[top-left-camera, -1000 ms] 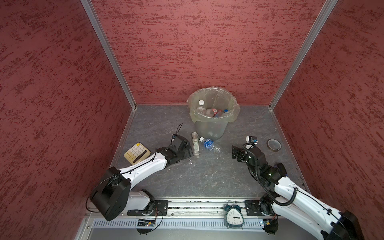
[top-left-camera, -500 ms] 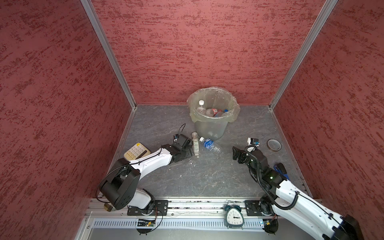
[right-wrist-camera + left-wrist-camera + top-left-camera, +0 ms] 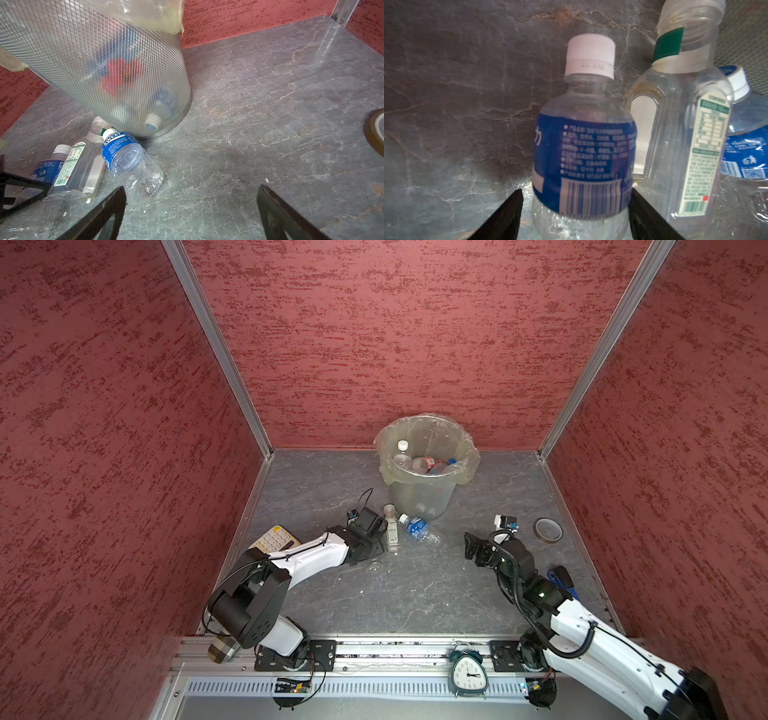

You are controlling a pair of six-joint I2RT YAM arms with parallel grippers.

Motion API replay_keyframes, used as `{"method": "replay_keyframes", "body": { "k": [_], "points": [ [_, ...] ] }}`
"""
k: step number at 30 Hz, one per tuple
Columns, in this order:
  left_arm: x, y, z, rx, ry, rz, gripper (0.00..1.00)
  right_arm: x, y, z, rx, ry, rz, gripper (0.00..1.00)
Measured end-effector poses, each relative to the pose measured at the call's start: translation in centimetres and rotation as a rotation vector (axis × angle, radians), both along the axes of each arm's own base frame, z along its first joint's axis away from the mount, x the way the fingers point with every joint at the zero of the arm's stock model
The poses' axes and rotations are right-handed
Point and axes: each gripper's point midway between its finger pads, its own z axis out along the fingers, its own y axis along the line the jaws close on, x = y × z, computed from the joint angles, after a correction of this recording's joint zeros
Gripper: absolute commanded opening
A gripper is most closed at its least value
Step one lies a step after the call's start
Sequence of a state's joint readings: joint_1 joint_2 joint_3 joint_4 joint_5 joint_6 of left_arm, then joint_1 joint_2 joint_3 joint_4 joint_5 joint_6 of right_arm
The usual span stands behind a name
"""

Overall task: Throw the plastic bottles in the bin
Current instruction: 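Close the left gripper around the white-cap blue-label bottle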

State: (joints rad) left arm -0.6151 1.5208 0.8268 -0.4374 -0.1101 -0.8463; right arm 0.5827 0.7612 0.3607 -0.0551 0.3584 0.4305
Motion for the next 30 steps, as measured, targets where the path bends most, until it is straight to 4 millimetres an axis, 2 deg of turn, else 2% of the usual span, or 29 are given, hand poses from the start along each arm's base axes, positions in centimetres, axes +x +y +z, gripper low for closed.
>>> {"method": "replay_keyframes", "body": {
  "k": [10,19,27,30],
  "points": [
    [0.0,0.4,-0.3,0.008,0.010,0.007,0.74,0.1,0.0,-0.3,-0.006,0.009,0.000,0.99],
    [-0.1,0.5,-1.3,0.031,0.035,-0.016,0.73,0.1,0.1,-0.4,-0.008,0.013,0.000,0.99],
    [0.0,0.4,-1.5,0.041,0.035,-0.043,0.58,0.1,0.1,-0.6,-0.010,0.016,0.000,0.99],
    [0.0,0.4,-1.3,0.046,0.029,-0.060,0.57,0.2,0.1,-0.7,-0.013,0.021,0.000,0.99]
  ]
}}
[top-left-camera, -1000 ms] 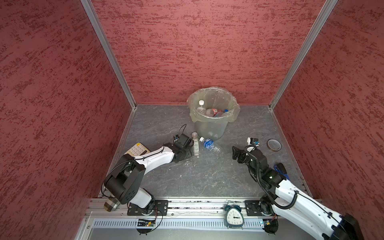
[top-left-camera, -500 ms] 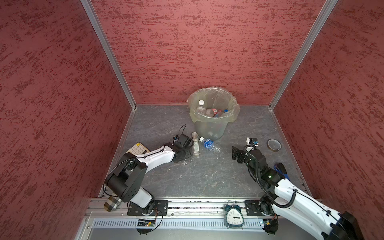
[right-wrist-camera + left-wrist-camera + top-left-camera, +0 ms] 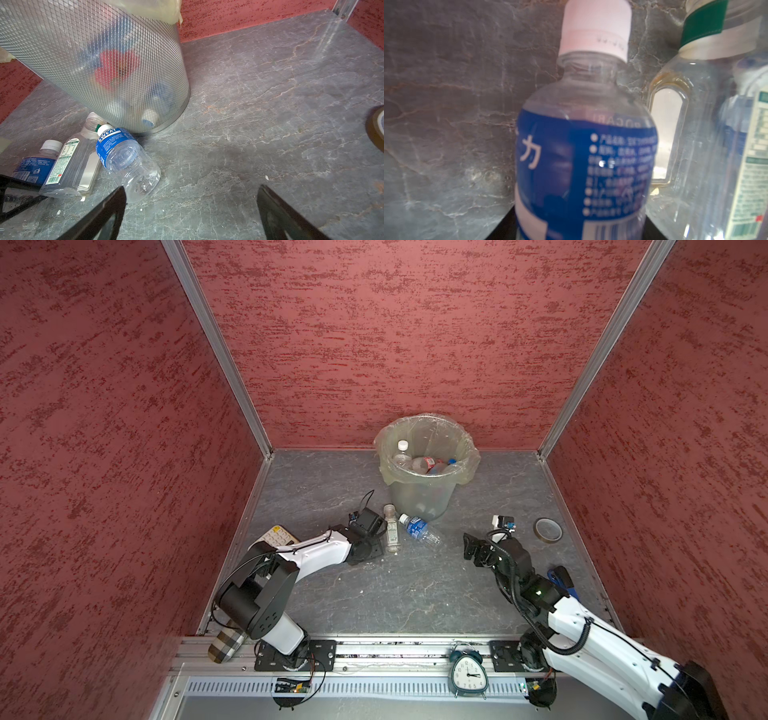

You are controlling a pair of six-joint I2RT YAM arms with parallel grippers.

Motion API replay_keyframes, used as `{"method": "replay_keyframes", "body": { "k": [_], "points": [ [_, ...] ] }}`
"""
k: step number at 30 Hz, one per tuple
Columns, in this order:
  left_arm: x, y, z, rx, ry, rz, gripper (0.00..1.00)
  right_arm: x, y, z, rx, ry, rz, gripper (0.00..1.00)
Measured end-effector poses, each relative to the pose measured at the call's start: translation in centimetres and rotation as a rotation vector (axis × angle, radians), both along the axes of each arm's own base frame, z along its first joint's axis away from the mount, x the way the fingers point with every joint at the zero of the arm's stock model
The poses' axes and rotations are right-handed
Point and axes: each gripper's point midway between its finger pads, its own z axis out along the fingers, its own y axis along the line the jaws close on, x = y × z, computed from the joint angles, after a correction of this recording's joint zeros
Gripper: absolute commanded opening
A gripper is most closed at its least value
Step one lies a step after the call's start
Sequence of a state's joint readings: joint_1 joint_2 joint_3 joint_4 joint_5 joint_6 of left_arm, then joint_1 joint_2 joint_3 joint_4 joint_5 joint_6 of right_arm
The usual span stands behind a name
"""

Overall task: Throw the plastic bottles in the bin
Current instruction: 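Close the left gripper around the white-cap blue-label bottle, then lift the blue-label bottle with the left gripper and carry it over the bin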

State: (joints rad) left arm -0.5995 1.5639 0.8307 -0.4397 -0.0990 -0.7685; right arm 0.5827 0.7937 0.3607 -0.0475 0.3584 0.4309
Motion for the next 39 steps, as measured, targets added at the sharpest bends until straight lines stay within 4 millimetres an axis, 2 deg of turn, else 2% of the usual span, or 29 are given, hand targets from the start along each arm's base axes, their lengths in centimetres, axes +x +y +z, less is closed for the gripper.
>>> {"method": "replay_keyframes", "body": {
  "k": [9,17,26,39],
  "points": [
    [0.0,0.1,2.9,-0.032,-0.108,-0.054,0.56,0.0,0.0,0.0,-0.001,0.001,0.000,0.99],
    [-1.4,1.0,5.3,-0.084,-0.229,-0.102,0.55,0.0,0.0,0.1,0.002,-0.003,0.000,0.99],
    [-2.8,0.8,8.0,-0.171,-0.369,-0.192,0.54,-0.1,0.0,0.5,0.014,-0.021,0.001,0.99],
    [-5.3,1.0,12.6,-0.278,-0.566,-0.297,0.59,-0.1,0.2,0.3,0.019,-0.019,0.011,0.99]
  ]
}}
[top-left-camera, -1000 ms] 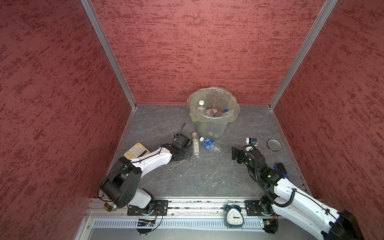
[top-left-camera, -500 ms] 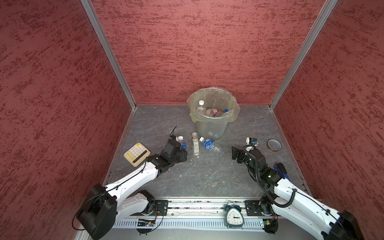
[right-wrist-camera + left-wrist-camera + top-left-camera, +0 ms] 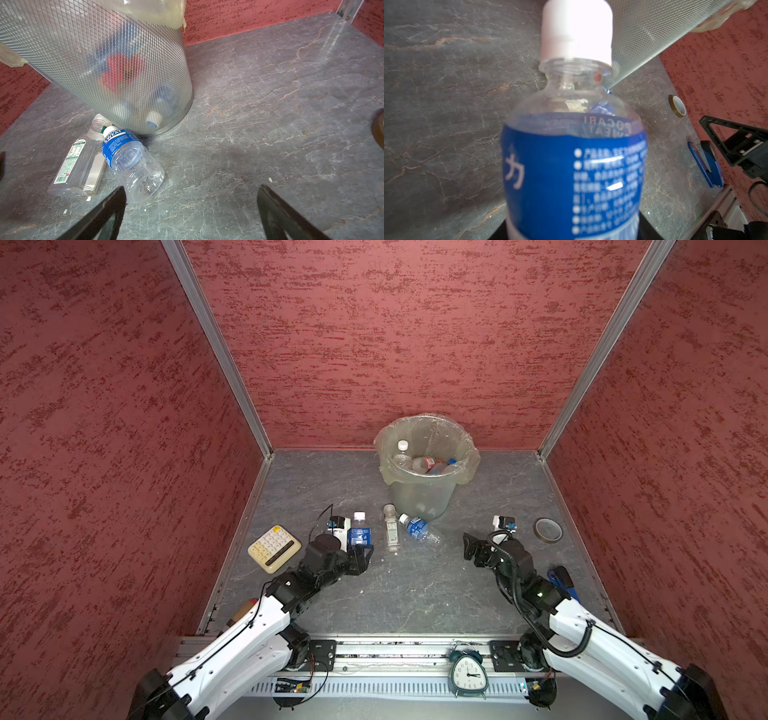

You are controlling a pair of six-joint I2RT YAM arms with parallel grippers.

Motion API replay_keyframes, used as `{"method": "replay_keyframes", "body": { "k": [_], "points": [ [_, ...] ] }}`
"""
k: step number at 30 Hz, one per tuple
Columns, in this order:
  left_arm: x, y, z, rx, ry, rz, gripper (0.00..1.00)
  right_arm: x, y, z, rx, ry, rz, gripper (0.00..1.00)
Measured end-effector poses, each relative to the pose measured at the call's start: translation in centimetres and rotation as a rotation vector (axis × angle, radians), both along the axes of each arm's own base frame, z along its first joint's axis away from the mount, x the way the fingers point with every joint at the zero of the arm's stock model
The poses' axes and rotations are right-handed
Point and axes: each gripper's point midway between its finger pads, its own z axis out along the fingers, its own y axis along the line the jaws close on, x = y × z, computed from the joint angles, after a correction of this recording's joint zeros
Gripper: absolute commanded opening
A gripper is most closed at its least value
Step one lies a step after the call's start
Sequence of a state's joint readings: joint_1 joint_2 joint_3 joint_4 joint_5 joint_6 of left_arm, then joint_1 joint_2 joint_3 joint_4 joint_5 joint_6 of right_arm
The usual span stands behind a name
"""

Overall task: Throw the plastic bottles in the bin
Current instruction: 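Lift the blue-label bottle with the left gripper and carry it over the bin, then open the left gripper to drop the blue-label bottle into the bin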

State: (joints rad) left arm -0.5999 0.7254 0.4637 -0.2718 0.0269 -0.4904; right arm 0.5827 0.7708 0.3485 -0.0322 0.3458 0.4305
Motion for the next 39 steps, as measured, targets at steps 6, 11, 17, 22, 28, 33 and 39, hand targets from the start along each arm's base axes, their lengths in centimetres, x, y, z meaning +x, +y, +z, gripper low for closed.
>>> {"method": "replay_keyframes", "body": {
  "k": [6,11,17,22,28,33,39],
  "points": [
    [-1.3,0.5,2.6,-0.034,-0.101,-0.027,0.61,0.0,0.1,-0.4,-0.007,0.012,0.003,0.99],
    [-1.8,0.7,4.3,-0.037,-0.144,-0.039,0.61,0.1,0.1,-0.6,-0.012,0.020,0.003,0.99],
    [-0.5,-0.1,9.5,-0.047,-0.211,-0.048,0.60,0.1,0.1,-0.6,-0.012,0.020,0.004,0.99],
    [2.3,-2.3,15.2,-0.055,-0.288,-0.072,0.60,0.1,0.1,-0.7,-0.012,0.021,0.004,0.99],
    [11.8,-8.8,24.7,-0.100,-0.417,-0.122,0.80,0.2,0.3,-1.9,-0.035,0.058,0.007,0.99],
    [21.8,-13.0,29.0,-0.149,-0.475,-0.115,0.99,0.1,0.3,-2.1,-0.038,0.066,0.010,0.99],
    [22.8,-12.6,25.5,-0.104,-0.395,-0.096,0.99,0.1,0.3,-1.2,-0.020,0.038,0.010,0.99]
  ]
}}
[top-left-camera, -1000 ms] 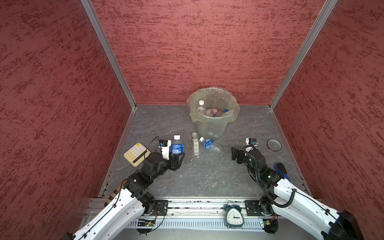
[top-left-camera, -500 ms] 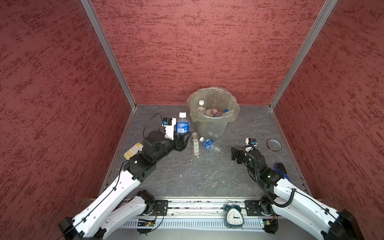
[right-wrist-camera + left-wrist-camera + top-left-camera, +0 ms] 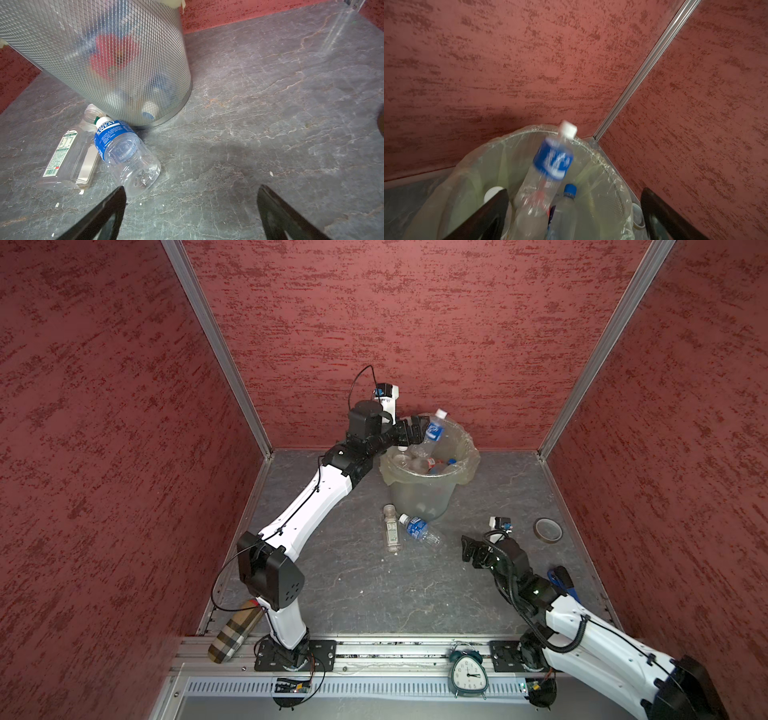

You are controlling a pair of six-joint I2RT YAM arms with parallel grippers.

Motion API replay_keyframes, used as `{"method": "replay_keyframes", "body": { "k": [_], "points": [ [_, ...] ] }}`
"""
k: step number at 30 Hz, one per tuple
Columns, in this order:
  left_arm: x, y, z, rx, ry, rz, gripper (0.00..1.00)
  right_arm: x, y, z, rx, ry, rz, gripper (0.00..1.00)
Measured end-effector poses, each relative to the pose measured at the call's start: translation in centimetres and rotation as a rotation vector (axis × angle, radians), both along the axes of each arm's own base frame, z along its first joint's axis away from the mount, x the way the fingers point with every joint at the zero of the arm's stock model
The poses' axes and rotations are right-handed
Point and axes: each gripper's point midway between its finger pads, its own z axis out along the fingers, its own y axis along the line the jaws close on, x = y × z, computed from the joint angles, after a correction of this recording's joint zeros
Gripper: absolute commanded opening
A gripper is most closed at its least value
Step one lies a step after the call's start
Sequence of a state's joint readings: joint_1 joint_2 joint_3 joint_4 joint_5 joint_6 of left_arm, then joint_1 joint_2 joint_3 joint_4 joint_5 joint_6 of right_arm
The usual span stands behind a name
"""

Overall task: Throw the plastic bottles in the bin
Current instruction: 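Open the left gripper to drop the blue-label bottle into the bin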

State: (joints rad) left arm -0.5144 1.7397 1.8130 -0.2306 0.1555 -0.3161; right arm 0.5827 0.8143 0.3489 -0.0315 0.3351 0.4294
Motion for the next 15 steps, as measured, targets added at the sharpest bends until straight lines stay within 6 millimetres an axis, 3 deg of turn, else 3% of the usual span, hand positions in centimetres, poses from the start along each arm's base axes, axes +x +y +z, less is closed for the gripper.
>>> {"method": "replay_keyframes", "body": {
  "k": [10,15],
  "points": [
    [-6.3,3.8,3.0,-0.029,-0.075,0.008,0.99,-0.1,0.7,-0.4,-0.001,0.014,0.044,0.99],
    [-7.5,5.6,0.0,-0.017,-0.034,0.029,0.99,-0.1,1.4,-0.2,0.005,0.016,0.077,0.99]
  ]
}}
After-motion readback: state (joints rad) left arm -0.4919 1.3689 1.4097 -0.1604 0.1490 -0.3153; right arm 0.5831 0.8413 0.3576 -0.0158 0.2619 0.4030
